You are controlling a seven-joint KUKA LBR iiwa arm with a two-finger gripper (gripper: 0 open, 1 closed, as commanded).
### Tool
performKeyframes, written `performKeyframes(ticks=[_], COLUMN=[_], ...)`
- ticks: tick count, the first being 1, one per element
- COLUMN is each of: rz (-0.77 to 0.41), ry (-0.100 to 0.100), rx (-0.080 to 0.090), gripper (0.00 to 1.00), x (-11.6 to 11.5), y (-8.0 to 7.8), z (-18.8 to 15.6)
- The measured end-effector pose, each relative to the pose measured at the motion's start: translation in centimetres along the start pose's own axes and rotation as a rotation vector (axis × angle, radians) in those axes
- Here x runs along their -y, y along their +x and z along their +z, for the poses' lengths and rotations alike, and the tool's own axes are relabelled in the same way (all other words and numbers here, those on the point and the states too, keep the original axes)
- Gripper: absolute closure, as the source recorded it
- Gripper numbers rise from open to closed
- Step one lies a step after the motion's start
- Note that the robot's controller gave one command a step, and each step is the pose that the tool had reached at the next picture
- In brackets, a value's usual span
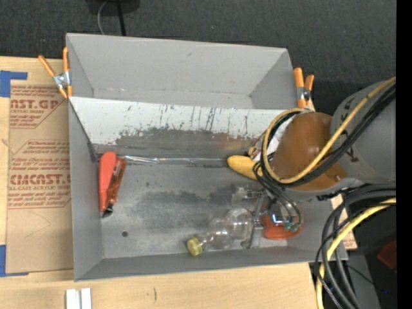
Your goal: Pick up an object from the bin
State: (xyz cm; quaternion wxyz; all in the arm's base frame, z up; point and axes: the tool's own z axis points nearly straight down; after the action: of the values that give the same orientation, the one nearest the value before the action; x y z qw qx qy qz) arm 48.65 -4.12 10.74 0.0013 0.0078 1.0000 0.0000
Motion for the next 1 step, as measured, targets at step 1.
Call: performKeyframes(ticks=[1], rz=[-0.048], ry=[0.000], rx=[-0.004], gripper=[1.00], x=[-3.04], y=[-0.17], z=[3.47])
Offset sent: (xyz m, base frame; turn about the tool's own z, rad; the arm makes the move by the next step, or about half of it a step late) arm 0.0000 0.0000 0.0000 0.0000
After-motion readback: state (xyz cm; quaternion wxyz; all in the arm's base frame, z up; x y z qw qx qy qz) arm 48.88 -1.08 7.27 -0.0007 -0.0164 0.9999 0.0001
